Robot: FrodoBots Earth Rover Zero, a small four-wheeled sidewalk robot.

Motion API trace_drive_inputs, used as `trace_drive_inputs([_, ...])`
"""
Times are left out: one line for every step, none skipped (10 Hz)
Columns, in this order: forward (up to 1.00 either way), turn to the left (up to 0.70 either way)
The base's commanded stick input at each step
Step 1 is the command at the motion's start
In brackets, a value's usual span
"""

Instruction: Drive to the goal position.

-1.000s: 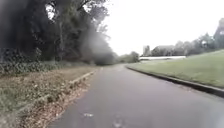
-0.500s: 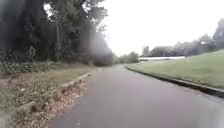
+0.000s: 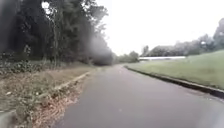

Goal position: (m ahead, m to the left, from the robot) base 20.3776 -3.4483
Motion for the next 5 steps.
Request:
trace_drive_inputs([0.7, -0.27])
trace_drive_inputs([0.7, -0.27])
trace_drive_inputs([0.7, -0.27])
trace_drive_inputs([0.7, 0.0])
trace_drive_inputs([0.7, 0.0])
